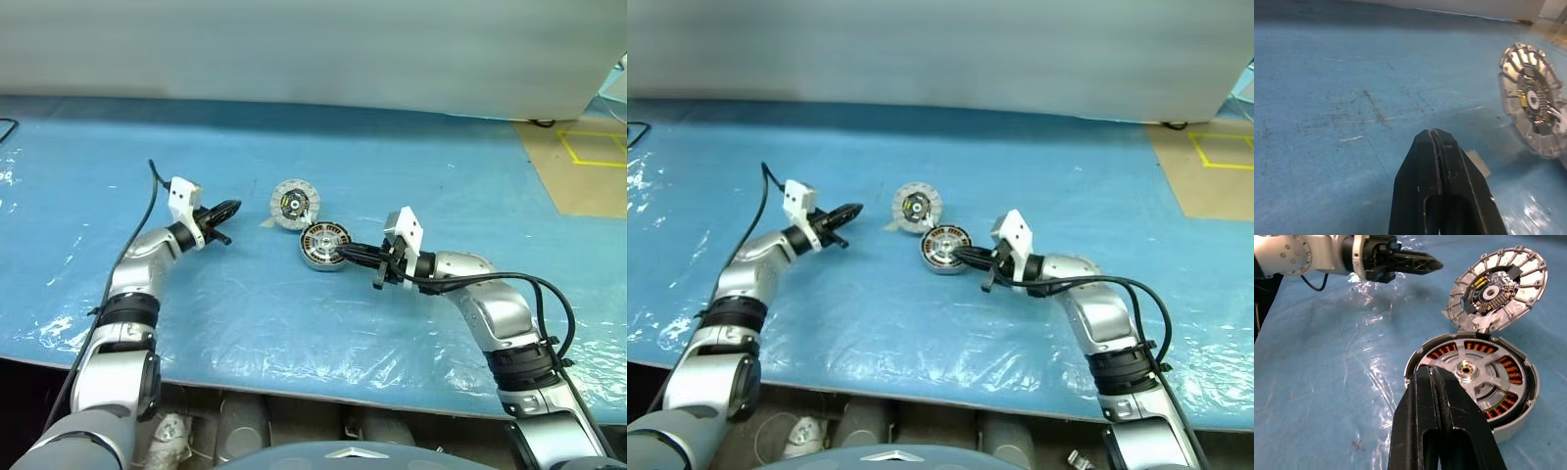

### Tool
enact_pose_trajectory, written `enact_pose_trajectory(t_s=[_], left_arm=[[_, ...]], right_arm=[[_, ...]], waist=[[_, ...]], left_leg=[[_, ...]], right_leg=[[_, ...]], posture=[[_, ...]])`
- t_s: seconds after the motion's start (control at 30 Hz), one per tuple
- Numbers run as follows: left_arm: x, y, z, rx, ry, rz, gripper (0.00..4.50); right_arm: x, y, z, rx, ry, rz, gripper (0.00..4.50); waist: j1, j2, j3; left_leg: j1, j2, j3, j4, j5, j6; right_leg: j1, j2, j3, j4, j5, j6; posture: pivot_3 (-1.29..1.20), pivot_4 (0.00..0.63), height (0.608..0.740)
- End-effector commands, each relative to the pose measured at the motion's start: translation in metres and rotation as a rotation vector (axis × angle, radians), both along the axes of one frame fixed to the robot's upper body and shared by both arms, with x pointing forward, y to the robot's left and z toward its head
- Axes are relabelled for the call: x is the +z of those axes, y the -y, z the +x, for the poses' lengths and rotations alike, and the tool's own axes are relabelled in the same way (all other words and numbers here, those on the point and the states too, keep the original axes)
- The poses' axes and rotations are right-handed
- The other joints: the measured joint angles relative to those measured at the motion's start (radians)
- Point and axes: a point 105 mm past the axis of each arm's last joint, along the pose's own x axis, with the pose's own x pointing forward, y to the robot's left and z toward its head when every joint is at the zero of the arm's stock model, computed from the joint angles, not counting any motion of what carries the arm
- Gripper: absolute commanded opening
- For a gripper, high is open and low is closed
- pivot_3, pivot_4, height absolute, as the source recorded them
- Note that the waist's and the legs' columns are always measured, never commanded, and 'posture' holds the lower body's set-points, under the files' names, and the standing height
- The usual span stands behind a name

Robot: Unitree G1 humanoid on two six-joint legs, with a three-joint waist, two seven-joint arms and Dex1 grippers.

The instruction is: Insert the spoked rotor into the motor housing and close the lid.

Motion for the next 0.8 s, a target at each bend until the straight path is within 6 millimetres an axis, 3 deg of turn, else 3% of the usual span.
enact_pose_trajectory(t_s=[0.03, 0.27, 0.43, 0.8], left_arm=[[0.016, 0.002, 0.016, 0.053, 0.057, -0.014, 0.02], [0.027, 0.041, 0.027, -0.053, 0.062, -0.082, 0.02], [0.032, 0.077, 0.024, -0.202, 0.053, -0.127, 0.02], [0.031, 0.101, 0.013, -0.351, 0.022, -0.196, 0.02]], right_arm=[[0.014, -0.004, -0.01, 0.041, 0.048, 0.004, 0.0], [0.014, -0.001, -0.013, 0.01, 0.058, -0.028, 0.0], [0.011, 0.016, -0.001, -0.118, 0.109, -0.061, 0.0], [-0.001, 0.045, -0.002, -0.248, 0.114, -0.107, 0.0]], waist=[[0.0, 0.0, 0.0], [0.005, 0.0, 0.0], [0.018, -0.001, 0.0], [0.022, -0.001, 0.0]], left_leg=[[0.0, 0.0, 0.0, 0.0, 0.0, 0.0], [0.0, -0.001, 0.0, 0.0, 0.0, 0.0], [0.0, -0.002, -0.001, 0.0, 0.0, 0.0], [-0.001, -0.003, -0.001, -0.001, 0.0, 0.0]], right_leg=[[0.0, 0.0, 0.0, 0.0, 0.0, 0.0], [0.0, 0.0, 0.001, 0.0, 0.001, 0.002], [0.0, -0.001, 0.001, 0.0, 0.001, 0.002], [0.0, -0.002, 0.001, -0.001, 0.002, 0.003]], posture=[[0.0, 0.15, 0.74], [0.0, 0.15, 0.74], [0.0, 0.15, 0.74], [0.0, 0.15, 0.74]])
